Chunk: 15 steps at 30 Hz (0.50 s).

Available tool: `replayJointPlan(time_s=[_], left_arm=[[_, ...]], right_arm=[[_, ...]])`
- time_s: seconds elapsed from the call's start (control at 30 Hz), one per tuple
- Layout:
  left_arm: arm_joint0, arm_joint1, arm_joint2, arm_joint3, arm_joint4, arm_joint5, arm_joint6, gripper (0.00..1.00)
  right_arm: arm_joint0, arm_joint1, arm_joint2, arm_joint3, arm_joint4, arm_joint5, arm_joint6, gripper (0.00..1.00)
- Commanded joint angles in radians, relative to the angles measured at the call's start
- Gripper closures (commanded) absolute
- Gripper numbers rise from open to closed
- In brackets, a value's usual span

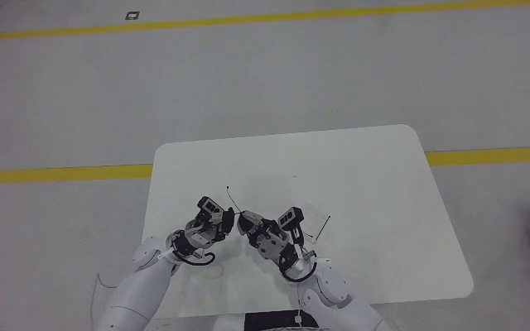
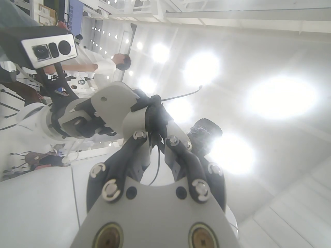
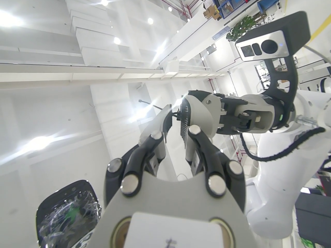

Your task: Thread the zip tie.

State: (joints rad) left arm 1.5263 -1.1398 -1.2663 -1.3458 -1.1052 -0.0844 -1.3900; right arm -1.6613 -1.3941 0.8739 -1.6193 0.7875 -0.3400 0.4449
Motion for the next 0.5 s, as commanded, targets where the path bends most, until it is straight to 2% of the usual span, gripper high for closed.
replayJointPlan(time_s=[0.0,0.47], left_arm=[[0.000,0.000,0.000,0.000,0.000,0.000,0.000,1.00],[0.000,0.000,0.000,0.000,0.000,0.000,0.000,1.00]], right_arm=[[-0.001,-0.001,0.001,-0.001,-0.004,0.000,-0.003,1.00],[-0.019,0.002,0.037,-0.014,-0.049,0.000,-0.016,1.00]])
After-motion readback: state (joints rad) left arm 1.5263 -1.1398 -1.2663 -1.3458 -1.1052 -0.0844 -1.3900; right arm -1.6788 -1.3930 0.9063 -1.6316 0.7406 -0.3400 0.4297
